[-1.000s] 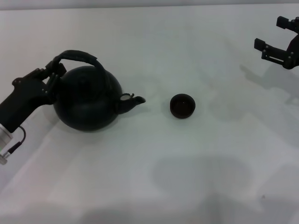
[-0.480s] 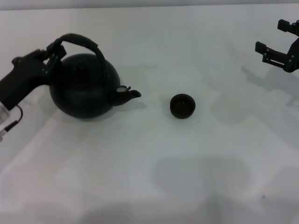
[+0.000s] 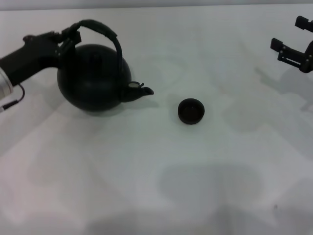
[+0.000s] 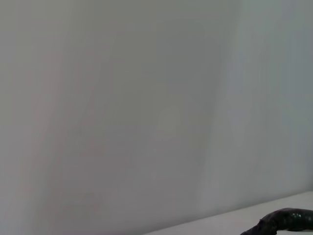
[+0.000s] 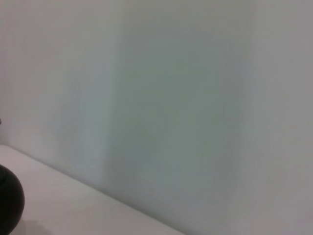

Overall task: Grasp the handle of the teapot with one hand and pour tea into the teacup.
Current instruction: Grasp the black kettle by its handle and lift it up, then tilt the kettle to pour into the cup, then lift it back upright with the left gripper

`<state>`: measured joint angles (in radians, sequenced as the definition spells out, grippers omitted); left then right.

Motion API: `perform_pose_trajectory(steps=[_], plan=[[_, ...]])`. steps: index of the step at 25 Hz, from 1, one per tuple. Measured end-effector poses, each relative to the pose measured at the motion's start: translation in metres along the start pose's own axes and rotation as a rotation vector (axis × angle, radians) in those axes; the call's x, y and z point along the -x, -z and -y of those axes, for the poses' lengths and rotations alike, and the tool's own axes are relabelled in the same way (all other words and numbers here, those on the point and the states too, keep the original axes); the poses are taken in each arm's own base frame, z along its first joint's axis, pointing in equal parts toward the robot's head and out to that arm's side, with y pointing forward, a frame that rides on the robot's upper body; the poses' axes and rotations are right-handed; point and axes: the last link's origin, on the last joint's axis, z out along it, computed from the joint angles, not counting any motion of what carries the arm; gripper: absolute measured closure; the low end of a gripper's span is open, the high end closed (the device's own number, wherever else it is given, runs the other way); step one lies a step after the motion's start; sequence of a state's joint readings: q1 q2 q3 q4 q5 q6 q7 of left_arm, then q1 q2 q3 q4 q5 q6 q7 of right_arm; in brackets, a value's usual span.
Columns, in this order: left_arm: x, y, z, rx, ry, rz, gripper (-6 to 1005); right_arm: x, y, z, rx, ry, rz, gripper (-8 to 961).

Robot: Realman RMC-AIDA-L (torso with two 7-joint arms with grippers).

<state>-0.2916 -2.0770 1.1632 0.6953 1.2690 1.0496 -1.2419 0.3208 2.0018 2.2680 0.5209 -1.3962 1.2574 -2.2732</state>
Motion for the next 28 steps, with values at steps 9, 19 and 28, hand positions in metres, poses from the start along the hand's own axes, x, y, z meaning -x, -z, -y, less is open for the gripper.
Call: perform_pose_trajectory(steps=[9, 19, 28], plan=[[-0.034, -0.028, -0.011, 0.01, -0.111, 0.146, 835, 0.002, 0.008, 0.001, -0.037, -0.022, 0.057, 93], [-0.061, -0.05, -0.034, 0.017, -0.272, 0.207, 840, 0.001, 0.018, -0.003, -0.063, -0.037, 0.112, 93], [-0.076, -0.06, -0.057, 0.041, -0.401, 0.276, 845, 0.003, 0.022, 0.0, -0.087, -0.052, 0.142, 93]])
